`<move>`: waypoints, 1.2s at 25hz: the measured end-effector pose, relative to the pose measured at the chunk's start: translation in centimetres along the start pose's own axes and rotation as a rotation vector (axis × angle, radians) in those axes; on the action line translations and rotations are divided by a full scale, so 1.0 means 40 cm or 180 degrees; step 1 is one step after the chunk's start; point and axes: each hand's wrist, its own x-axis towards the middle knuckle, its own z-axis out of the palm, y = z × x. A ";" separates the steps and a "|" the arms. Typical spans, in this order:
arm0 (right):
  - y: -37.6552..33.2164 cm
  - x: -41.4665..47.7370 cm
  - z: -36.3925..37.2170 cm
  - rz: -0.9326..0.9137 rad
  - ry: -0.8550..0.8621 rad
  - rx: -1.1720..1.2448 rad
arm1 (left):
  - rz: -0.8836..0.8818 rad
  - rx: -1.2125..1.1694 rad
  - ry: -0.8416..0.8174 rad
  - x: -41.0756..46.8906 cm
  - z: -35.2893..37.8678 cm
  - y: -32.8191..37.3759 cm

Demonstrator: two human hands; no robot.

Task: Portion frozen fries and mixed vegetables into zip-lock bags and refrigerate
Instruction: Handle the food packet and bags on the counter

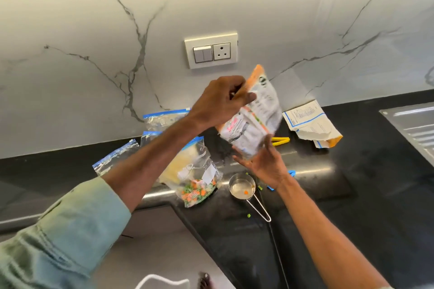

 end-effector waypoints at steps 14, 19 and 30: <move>-0.024 -0.176 -0.262 -0.0383 0.0593 -0.1839 | -0.1669 -0.1255 -0.0907 -0.216 0.341 -0.208; -0.049 -0.169 -0.268 -0.0507 0.0546 -0.2466 | -0.2192 -0.1495 -0.0756 -0.229 0.389 -0.233; -0.107 -0.146 -0.213 -0.0608 0.0333 -0.3356 | -0.2403 -0.1548 -0.0835 -0.273 0.386 -0.262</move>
